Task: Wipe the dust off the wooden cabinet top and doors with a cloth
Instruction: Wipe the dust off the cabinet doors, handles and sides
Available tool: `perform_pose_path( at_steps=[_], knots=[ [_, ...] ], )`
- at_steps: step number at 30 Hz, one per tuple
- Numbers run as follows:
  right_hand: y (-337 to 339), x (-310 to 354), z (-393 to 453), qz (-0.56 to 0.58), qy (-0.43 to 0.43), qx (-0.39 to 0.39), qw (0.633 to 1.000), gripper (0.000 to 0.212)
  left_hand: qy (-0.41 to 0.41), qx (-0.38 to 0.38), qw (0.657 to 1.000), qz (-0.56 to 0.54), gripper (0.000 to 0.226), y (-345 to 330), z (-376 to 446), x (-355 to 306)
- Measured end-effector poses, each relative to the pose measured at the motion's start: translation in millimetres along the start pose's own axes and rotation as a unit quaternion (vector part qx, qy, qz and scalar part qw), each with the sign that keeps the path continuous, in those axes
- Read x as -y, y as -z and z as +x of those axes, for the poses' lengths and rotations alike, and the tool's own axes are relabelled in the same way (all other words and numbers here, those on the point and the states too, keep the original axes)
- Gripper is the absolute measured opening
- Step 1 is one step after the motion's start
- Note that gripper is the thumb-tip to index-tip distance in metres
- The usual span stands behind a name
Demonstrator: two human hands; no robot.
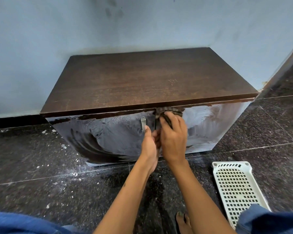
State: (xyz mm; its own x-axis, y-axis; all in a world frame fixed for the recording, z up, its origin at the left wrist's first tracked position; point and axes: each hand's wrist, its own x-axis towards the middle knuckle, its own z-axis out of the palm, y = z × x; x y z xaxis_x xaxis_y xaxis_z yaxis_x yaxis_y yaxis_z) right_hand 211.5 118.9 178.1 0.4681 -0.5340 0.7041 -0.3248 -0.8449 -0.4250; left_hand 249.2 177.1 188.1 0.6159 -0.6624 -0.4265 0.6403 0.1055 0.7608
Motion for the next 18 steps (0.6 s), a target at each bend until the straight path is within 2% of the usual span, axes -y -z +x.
perform_pose_path(
  at_steps=[2,3,7,8,9,13,14,18],
  knots=[
    [-0.7,-3.2,-0.1,0.026,-0.103,-0.052,0.993,0.019,-0.001,0.011,1.0,0.025,0.066,0.0,-0.6,-2.0],
    [-1.4,-1.4,-0.1,0.011,-0.106,-0.058,0.993,0.019,-0.001,0.014,1.0,0.028,0.066,-0.6,-2.5,-2.2],
    [-1.4,-3.6,-0.4,-0.069,0.081,0.021,0.994,0.02,0.008,0.024,1.0,0.006,0.065,-1.0,-5.7,-0.1],
    [1.9,-8.8,1.4,-0.091,0.101,0.026,0.99,0.018,0.009,0.027,1.0,0.012,0.067,-0.6,-5.5,-0.4],
    [4.8,-14.4,2.7,-0.103,0.091,0.02,0.99,0.017,0.007,0.027,0.999,0.022,0.068,-0.3,-4.6,-1.1],
    [5.0,-9.7,1.8,-0.09,-0.058,-0.039,0.993,0.017,0.004,0.033,0.999,0.041,0.069,-1.3,-3.7,-2.1],
    [2.4,-5.2,1.4,-0.085,-0.055,-0.033,0.994,0.016,0.005,0.034,0.999,0.037,0.068,-1.8,-3.9,-1.3],
    [5.8,-8.5,2.4,-0.118,0.078,0.033,0.989,0.016,0.013,0.041,0.999,0.031,0.067,0.0,-4.6,0.8]
  ],
)
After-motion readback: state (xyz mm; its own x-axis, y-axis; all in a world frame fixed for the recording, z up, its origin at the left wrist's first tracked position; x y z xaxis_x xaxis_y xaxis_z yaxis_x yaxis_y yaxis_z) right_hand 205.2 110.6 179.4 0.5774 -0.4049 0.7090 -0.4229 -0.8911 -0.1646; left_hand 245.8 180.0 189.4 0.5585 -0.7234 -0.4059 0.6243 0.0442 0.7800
